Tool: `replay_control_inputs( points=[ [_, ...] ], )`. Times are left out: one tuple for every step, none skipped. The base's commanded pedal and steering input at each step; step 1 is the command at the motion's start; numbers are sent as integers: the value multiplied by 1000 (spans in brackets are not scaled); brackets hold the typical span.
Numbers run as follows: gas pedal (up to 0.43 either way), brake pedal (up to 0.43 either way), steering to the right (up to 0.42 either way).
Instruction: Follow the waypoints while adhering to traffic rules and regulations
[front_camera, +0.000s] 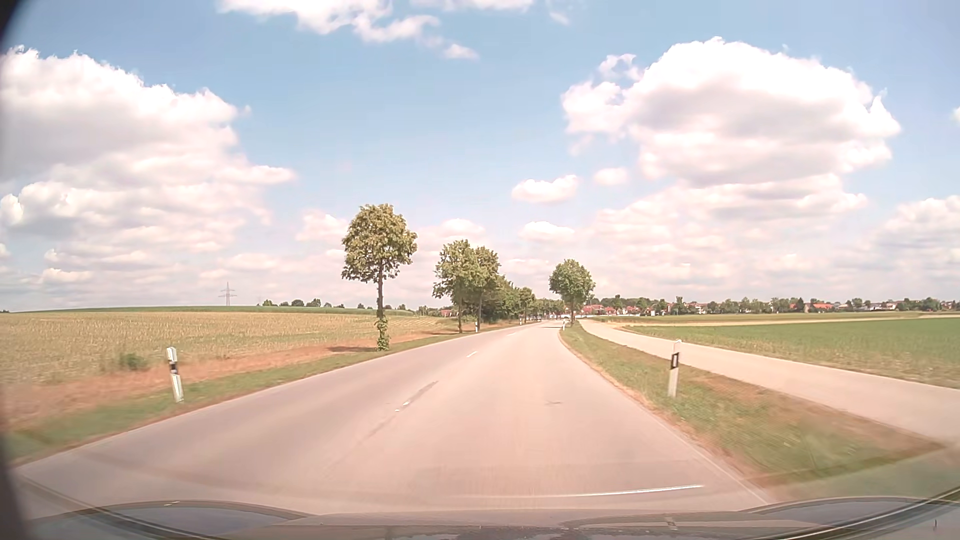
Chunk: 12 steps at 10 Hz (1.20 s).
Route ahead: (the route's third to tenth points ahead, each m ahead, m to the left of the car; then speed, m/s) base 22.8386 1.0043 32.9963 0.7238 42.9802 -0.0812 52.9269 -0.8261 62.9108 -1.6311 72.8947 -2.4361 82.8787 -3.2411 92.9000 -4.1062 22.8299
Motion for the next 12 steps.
replay_control_inputs(
  points=[
    [209, 12, 8],
    [209, 12, 8],
    [209, 12, 8],
    [209, 12, 9],
    [209, 12, 10],
    [209, 12, 13],
    [209, 12, 14],
    [209, 12, 14],
    [209, 12, 13],
    [209, 12, 13],
    [209, 12, 13],
    [209, 12, 13]
  ],
)
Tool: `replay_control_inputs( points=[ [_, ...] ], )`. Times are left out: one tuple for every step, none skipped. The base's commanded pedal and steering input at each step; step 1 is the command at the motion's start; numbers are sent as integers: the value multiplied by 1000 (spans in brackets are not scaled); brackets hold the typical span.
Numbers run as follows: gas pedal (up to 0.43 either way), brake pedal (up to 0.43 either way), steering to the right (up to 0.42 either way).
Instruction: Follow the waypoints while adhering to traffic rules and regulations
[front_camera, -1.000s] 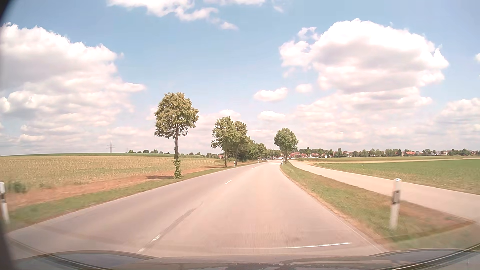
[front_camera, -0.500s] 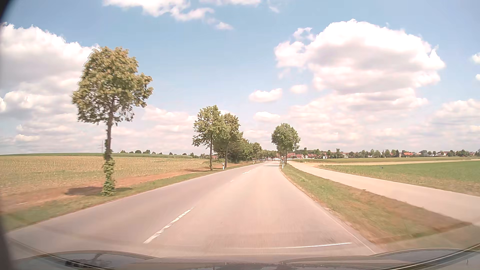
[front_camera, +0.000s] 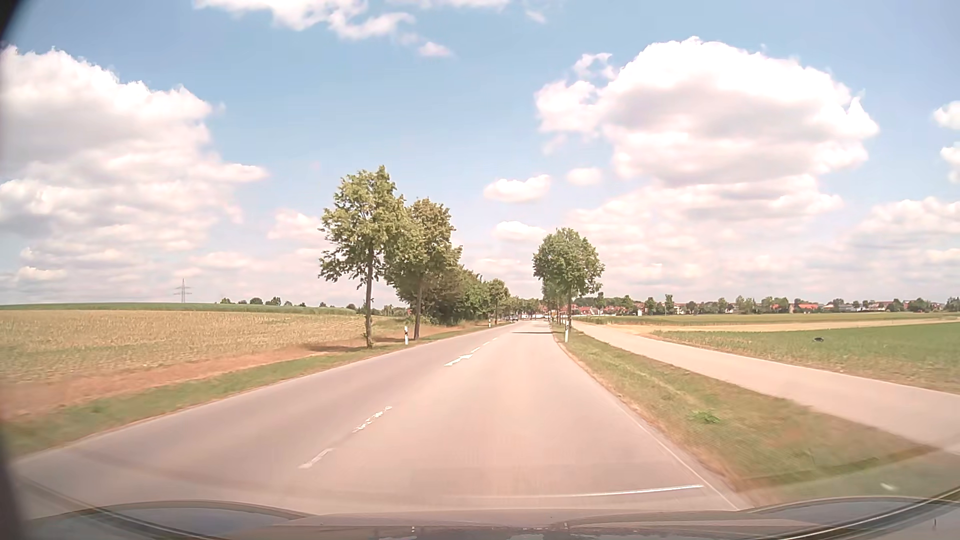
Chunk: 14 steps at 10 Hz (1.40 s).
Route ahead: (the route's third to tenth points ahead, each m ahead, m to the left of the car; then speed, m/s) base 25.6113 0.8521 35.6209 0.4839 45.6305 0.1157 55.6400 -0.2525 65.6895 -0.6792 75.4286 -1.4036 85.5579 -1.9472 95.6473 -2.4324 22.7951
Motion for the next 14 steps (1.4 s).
replay_control_inputs(
  points=[
    [209, 6, 12],
    [209, 12, 11],
    [209, 12, 10],
    [209, 12, 9],
    [209, 12, 9],
    [209, 12, 8],
    [209, 12, 8],
    [209, 12, 8],
    [209, 12, 8],
    [209, 12, 6],
    [209, 12, 4],
    [209, 12, 3],
    [209, 12, 2],
    [209, 12, 2]
  ],
)
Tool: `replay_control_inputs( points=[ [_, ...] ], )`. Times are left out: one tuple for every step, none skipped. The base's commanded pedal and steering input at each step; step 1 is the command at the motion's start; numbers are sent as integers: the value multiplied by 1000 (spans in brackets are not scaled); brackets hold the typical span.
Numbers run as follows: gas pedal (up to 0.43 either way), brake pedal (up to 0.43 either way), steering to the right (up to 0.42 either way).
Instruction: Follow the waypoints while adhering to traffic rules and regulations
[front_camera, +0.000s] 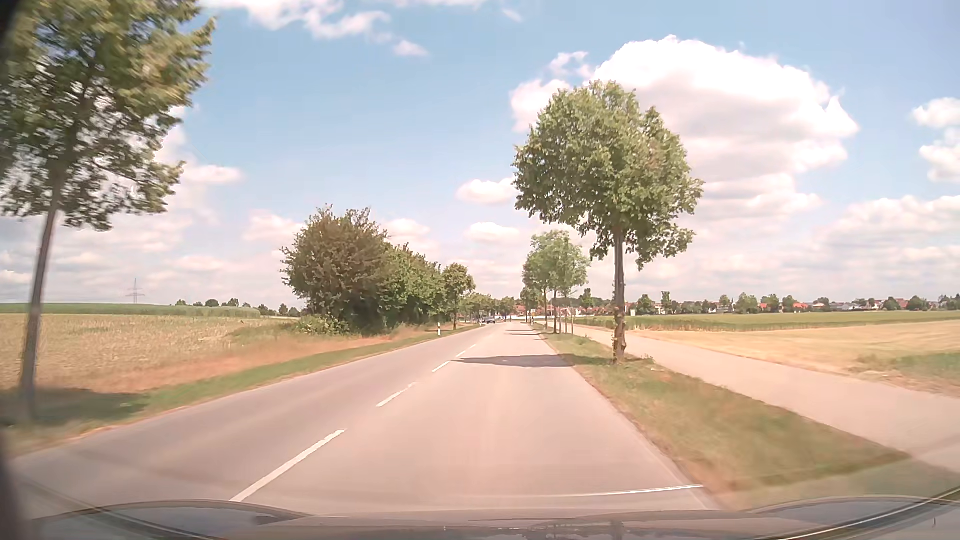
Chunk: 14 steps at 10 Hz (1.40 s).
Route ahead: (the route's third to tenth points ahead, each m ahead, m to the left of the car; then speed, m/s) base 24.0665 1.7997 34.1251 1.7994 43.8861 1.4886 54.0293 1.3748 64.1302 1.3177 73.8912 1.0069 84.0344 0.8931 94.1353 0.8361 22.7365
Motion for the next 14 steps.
replay_control_inputs(
  points=[
    [209, 6, 2],
    [209, 12, 2],
    [209, 12, 2],
    [209, 12, 2],
    [209, 12, 2],
    [209, 12, 2],
    [209, 12, 2],
    [209, 12, 2],
    [209, 12, 2],
    [209, 12, 2],
    [209, 12, 2],
    [209, 12, 2],
    [209, 12, 1],
    [209, 12, 1]
  ],
)
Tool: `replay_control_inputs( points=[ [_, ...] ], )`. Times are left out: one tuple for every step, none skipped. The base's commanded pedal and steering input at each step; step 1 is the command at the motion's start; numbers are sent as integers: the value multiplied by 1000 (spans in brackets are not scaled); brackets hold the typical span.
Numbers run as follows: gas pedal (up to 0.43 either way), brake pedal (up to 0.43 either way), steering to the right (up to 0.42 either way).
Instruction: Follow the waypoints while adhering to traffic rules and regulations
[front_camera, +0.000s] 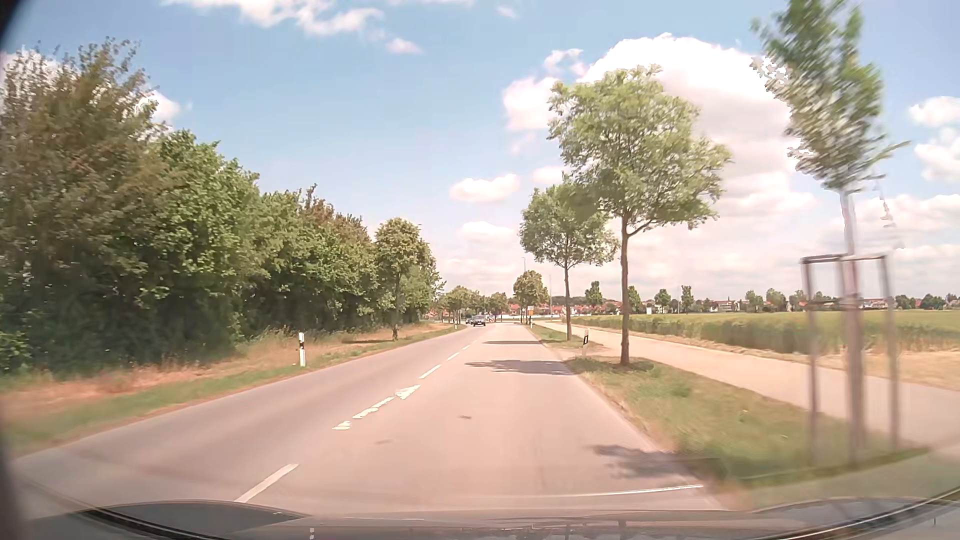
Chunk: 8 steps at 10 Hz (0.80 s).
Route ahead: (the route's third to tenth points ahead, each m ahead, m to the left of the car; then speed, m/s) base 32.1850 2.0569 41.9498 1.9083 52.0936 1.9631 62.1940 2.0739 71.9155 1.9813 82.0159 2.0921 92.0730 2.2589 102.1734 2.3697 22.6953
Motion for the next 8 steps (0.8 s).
replay_control_inputs(
  points=[
    [209, 12, 1],
    [209, 12, 1],
    [209, 12, 0],
    [220, 12, -2],
    [220, 12, -4],
    [209, 12, -4],
    [177, 12, -3],
    [130, 12, -3]
  ],
)
